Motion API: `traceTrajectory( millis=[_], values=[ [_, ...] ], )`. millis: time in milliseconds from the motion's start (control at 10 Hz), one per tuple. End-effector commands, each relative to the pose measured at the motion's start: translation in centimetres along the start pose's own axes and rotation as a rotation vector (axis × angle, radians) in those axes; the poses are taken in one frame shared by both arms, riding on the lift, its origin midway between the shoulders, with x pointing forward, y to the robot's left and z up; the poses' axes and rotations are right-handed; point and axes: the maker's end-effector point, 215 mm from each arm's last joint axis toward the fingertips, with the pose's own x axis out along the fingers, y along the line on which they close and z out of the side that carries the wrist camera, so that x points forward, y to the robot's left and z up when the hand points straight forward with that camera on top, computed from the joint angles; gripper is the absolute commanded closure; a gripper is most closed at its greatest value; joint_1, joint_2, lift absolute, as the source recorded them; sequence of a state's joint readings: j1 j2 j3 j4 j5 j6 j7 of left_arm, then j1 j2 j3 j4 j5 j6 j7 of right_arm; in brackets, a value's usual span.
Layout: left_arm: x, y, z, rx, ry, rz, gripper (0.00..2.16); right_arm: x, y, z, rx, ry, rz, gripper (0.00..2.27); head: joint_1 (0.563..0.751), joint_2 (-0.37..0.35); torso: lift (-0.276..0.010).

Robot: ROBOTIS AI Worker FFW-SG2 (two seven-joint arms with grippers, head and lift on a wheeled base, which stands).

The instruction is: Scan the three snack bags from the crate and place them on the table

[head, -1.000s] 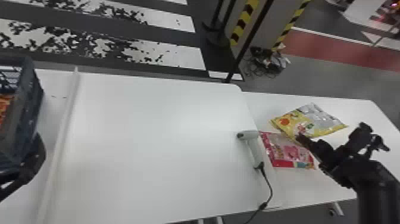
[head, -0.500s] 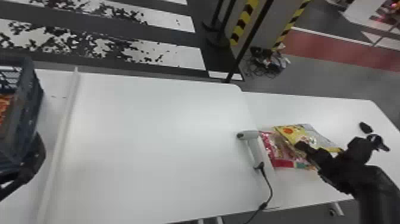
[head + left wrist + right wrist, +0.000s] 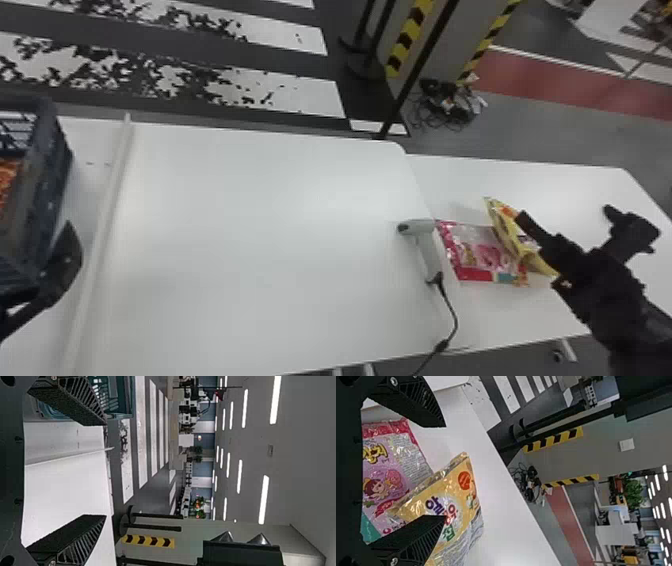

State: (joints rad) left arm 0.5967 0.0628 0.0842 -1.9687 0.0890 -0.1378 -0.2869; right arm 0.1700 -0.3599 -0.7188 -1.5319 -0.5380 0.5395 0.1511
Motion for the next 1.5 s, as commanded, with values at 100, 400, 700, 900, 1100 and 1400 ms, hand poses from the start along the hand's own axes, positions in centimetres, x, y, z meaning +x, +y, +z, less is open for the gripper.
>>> traceTrajectory(
  millis=[100, 400, 700, 900, 1100, 1400],
  values=[
    [0.0, -0.2, 0.1, 0.001, 0.0, 0.0, 0.04, -2.8, 9.2, -0.7, -0.137, -0.042, 0.16, 0.04, 0.695, -0.35, -0.062],
    [0.0, -0.6, 0.0, -0.002, 0.002, 0.001, 0.04, -5.1, 19.6, -4.9, -0.249, -0.127, 0.334, 0.05, 0.695, -0.35, -0.062],
    [0.2, -0.8, -0.1, -0.004, 0.004, 0.009, 0.04, -9.8, 29.0, -10.8, -0.282, -0.174, 0.504, 0.07, 0.695, -0.248, -0.062],
    [0.4, -0.8, -0.5, -0.009, 0.014, 0.01, 0.04, -12.3, 32.8, -13.7, -0.285, -0.181, 0.563, 0.07, 0.695, -0.15, -0.062],
    [0.6, -1.2, -1.5, -0.019, 0.033, 0.015, 0.04, -13.8, 34.5, -15.3, -0.258, -0.203, 0.583, 0.08, 0.695, -0.09, -0.062],
    [0.8, -1.4, -2.0, -0.031, 0.04, 0.021, 0.04, -16.0, 36.2, -16.2, -0.248, -0.286, 0.581, 0.08, 0.695, -0.051, -0.062]
  ],
)
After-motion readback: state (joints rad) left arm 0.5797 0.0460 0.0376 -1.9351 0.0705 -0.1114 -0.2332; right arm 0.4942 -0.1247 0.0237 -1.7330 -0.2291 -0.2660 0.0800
